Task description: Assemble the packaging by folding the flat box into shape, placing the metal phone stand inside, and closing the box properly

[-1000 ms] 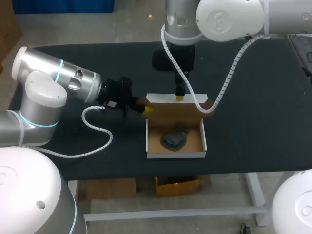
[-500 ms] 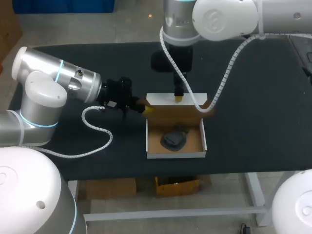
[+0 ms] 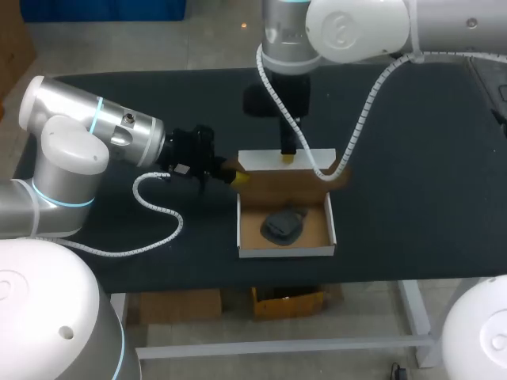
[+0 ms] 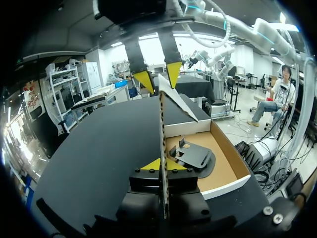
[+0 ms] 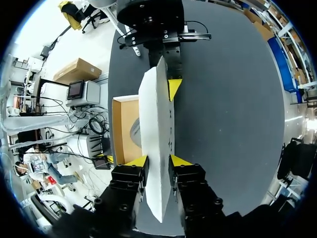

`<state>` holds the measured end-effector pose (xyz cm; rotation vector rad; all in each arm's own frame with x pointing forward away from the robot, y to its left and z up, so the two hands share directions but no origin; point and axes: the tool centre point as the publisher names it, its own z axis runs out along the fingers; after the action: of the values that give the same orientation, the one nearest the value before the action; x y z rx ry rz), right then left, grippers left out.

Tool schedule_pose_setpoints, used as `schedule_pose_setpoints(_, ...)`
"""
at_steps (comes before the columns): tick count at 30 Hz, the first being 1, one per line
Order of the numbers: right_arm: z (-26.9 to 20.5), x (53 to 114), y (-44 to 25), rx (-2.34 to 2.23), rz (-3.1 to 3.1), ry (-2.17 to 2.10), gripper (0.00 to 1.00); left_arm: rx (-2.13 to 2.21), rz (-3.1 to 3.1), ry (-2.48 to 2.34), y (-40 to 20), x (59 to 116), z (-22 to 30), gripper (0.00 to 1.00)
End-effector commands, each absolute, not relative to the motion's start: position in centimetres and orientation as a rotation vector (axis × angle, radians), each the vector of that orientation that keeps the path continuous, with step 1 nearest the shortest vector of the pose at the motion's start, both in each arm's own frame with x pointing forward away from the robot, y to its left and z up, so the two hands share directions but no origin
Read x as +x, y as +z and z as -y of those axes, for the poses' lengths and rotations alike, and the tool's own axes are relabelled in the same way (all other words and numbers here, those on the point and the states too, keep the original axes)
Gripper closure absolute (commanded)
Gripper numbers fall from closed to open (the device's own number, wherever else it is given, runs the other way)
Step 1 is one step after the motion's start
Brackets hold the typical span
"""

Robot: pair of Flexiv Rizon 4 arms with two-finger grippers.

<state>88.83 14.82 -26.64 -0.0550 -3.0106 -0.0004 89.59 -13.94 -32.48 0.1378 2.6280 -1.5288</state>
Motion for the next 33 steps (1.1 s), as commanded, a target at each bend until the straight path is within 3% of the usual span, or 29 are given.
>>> schedule_pose_setpoints(1,-15.1,89.2,-26.7,-0.051,3.0,0.01,0.86,0.14,-2.624,-1.531,-32.6,89.4,13.9,1.0)
schedule_pose_setpoints(7,-15.1,89.3,-26.9,-0.044,2.995,0.016,1.0,0.14,-2.624,-1.531,-32.6,89.4,13.9,1.0)
schedule_pose_setpoints(19,-15.3,89.0,-26.8,-0.026,3.004,0.013,0.99,0.14,-2.624,-1.531,-32.6,89.4,13.9,1.0)
schedule_pose_setpoints(20,-15.3,89.0,-26.8,-0.025,3.005,0.01,0.74,0.14,-2.624,-1.531,-32.6,89.4,13.9,1.0)
schedule_pose_setpoints(21,-15.2,88.9,-26.7,-0.024,3.006,0.006,0.74,0.14,-2.624,-1.531,-32.6,89.4,13.9,1.0)
schedule_pose_setpoints(22,-15.2,88.8,-26.7,-0.023,3.006,0.003,0.44,0.14,-2.624,-1.531,-32.6,89.4,13.9,1.0)
schedule_pose_setpoints(23,-15.2,88.8,-26.5,-0.021,3.007,-0.002,0.07,0.14,-2.624,-1.531,-32.6,89.4,13.9,1.0)
schedule_pose_setpoints(24,-15.1,88.7,-26.4,-0.018,3.009,-0.008,0.0,0.14,-2.624,-1.531,-32.6,89.4,13.9,1.0)
schedule_pose_setpoints(33,-14.6,88.4,-24.4,-0.025,3.043,-0.101,0.0,0.14,-2.624,-1.531,-32.6,89.4,13.9,1.0)
